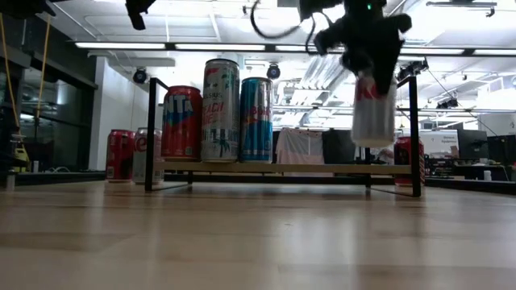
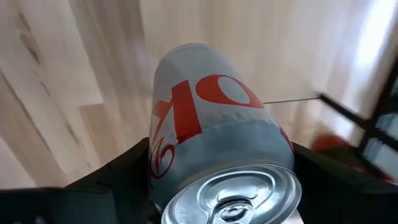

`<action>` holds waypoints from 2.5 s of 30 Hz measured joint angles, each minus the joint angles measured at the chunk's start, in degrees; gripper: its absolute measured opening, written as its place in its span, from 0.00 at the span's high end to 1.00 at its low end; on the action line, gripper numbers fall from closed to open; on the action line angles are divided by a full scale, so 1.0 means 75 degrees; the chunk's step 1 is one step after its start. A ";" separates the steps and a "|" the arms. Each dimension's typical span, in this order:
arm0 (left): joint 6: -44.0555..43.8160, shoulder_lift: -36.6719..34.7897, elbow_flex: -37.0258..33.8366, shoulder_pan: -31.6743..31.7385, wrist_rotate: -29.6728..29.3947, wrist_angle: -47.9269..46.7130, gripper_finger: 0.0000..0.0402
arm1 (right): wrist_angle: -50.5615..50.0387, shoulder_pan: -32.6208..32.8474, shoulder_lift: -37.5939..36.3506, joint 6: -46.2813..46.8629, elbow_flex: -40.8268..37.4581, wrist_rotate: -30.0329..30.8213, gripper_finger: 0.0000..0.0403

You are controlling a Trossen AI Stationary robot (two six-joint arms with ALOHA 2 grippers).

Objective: Place canned beverage on shelf
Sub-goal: Put the bottom right red-silver soda can on the shelf

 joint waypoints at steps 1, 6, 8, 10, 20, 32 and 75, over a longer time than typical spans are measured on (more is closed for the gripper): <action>0.0000 0.0000 0.0000 0.0000 -0.0006 -0.0001 0.35 | 0.0043 -0.0042 0.0000 -0.0023 -0.0157 -0.0106 0.27; -0.0003 0.0000 0.0000 0.0000 -0.0042 0.0000 0.35 | 0.0534 -0.0153 0.0000 -0.0038 -0.0758 -0.0174 0.27; 0.0003 0.0000 0.0000 0.0000 -0.0047 0.0000 0.35 | 0.0702 -0.0166 0.0000 -0.0041 -0.0786 -0.0176 0.27; 0.0003 0.0000 0.0000 0.0000 -0.0047 0.0000 0.35 | 0.0943 -0.0166 0.0000 -0.0039 -0.0781 -0.0173 0.27; 0.0012 0.0000 0.0000 0.0000 -0.0046 -0.0003 0.35 | 0.1157 -0.0180 0.0000 0.0001 -0.0742 -0.0473 0.27; 0.0012 0.0000 0.0000 -0.0003 0.0002 -0.0003 0.35 | 0.1465 -0.0180 0.0000 0.0361 -0.0742 -0.0523 0.04; 0.0022 0.0003 0.0000 -0.0003 0.0205 -0.0077 0.35 | 0.1579 0.0158 -0.0605 0.8251 -0.0445 0.0404 0.03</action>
